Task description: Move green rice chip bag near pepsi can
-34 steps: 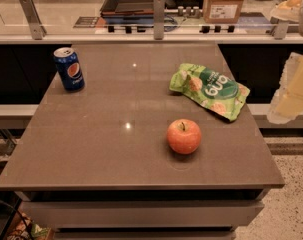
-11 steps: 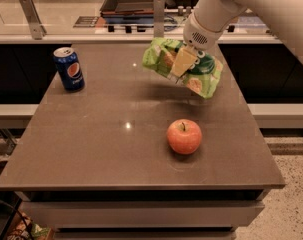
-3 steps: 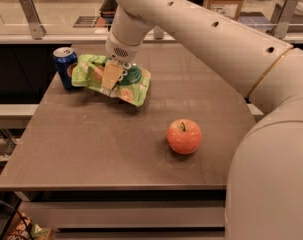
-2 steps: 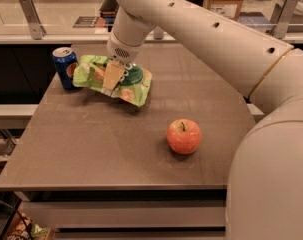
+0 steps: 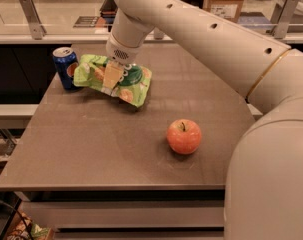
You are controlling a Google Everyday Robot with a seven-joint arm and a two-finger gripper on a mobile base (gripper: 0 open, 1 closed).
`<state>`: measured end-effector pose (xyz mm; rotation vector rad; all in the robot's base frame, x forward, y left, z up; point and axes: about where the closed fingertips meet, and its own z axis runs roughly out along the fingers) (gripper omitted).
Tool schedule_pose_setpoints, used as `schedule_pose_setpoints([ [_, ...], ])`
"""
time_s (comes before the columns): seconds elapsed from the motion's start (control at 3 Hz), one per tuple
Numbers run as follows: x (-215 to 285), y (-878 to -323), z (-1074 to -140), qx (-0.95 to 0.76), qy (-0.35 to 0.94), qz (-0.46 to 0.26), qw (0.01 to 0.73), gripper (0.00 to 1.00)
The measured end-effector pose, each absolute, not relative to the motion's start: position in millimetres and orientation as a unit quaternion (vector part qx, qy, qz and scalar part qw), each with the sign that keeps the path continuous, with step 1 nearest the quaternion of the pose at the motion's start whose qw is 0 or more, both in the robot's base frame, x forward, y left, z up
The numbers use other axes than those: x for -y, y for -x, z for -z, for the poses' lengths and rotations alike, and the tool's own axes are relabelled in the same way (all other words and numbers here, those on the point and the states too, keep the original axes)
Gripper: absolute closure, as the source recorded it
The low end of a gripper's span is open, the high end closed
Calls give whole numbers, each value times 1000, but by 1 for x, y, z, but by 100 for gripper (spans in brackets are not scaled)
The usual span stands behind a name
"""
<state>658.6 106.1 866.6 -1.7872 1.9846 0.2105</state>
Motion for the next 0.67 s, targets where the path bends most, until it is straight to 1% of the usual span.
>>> schedule_pose_setpoints([
  [0.33, -107, -658, -865, -721, 650, -77, 228, 13],
  [0.67, -108, -658, -863, -720, 651, -78, 226, 0],
])
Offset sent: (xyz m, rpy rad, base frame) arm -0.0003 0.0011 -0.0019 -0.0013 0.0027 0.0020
